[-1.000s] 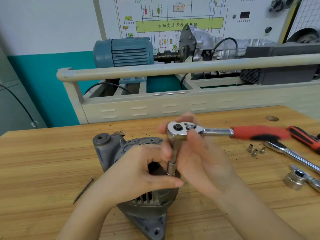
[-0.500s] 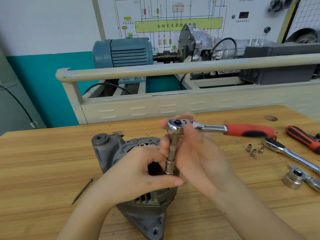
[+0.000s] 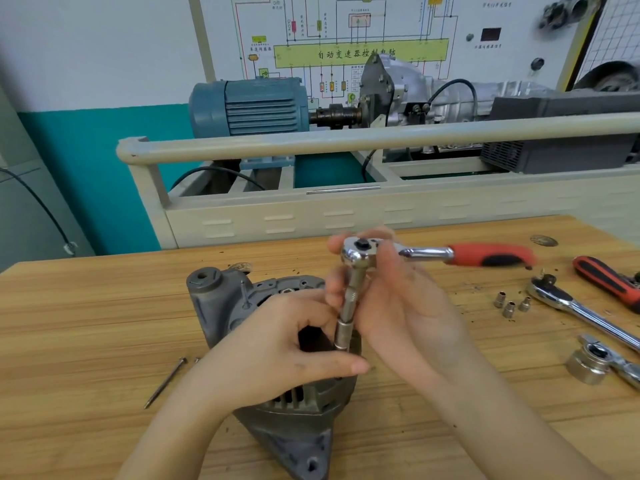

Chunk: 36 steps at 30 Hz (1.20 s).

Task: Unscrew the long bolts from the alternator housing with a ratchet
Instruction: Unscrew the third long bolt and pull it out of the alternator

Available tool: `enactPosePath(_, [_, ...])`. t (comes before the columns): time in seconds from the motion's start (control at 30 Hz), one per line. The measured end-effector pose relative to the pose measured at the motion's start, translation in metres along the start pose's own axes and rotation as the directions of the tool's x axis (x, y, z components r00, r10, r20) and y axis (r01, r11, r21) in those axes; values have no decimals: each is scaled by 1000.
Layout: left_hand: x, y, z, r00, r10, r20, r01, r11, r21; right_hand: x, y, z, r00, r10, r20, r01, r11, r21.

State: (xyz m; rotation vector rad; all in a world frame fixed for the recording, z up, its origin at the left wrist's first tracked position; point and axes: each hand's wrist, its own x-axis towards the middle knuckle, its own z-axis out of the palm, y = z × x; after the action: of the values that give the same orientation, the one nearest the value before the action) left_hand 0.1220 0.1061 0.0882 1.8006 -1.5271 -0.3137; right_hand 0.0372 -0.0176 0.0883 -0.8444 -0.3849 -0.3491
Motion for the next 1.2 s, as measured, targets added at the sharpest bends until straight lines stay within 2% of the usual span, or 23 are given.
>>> enactPosePath(0.13, [-2, 0, -5, 992, -63, 108, 69, 996, -51, 5, 2, 3, 993, 99, 68, -96, 994, -45])
enactPosePath(0.23, [-3, 1, -5, 994, -77, 79, 82, 995, -57, 5, 3, 3, 989, 117, 91, -112, 992, -52])
enactPosePath(0.43, [0, 4, 0, 1000, -5, -9, 5, 999, 35, 0, -1, 1, 1000, -5, 27, 5, 1000, -22])
enactPosePath(0.53, [0, 2, -1, 1000, -12, 9, 12, 1000, 22, 1, -2, 1, 998, 19, 55, -17, 999, -35])
enactPosePath(0.63, [-2, 1, -4, 996, -37, 79, 43, 997, -66, 5, 0, 4, 992, 85, 94, -80, 995, -56])
enactPosePath(0.73, [-3, 1, -3, 997, -53, 51, 57, 994, -93, 5, 2, 4, 989, 109, 99, -104, 993, -58])
enactPosePath(0.97, [1, 5, 2, 999, -10, -35, 11, 1000, 27, 1, -1, 1, 1000, -26, -3, 26, 999, -37])
enactPosePath(1.2, [-3, 5, -2, 997, -51, 55, 55, 996, -73, 7, 0, 0, 977, 158, 140, -156, 987, -23])
